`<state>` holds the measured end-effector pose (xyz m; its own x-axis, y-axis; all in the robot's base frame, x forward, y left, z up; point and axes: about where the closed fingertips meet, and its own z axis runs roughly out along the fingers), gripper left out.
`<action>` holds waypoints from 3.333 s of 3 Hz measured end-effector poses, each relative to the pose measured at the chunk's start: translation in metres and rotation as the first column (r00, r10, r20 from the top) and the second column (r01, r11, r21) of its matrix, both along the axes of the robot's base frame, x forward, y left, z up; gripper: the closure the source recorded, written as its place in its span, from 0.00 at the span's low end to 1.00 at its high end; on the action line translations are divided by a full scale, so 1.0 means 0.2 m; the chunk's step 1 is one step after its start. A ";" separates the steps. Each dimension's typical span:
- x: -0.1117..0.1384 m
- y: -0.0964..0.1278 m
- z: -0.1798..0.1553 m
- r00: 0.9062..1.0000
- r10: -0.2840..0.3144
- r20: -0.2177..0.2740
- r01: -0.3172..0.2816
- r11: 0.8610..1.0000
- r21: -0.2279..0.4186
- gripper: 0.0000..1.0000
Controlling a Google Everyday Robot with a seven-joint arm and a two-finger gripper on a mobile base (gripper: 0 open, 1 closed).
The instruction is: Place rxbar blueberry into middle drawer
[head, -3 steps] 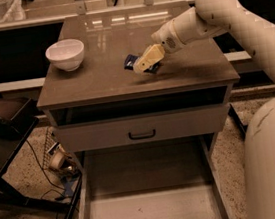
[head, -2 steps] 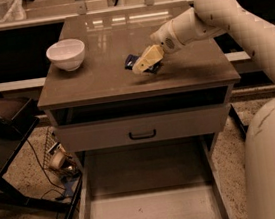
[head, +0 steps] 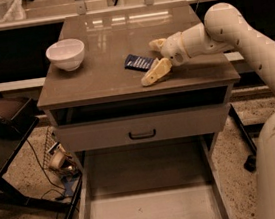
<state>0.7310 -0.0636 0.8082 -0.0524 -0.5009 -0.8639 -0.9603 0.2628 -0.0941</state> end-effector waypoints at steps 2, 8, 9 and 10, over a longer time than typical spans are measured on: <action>0.01 0.00 0.00 0.999 0.035 0.006 -0.036 0.999 0.003 0.47; 0.01 0.00 0.05 0.999 0.036 0.006 -0.036 0.999 0.002 1.00; 0.01 0.00 0.05 0.999 0.036 0.006 -0.036 0.999 0.002 1.00; 0.01 0.00 0.05 0.999 0.036 0.006 -0.036 0.999 0.002 1.00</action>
Offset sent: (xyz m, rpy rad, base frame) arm 0.0013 -0.0009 -0.0089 0.0028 -0.0061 0.0354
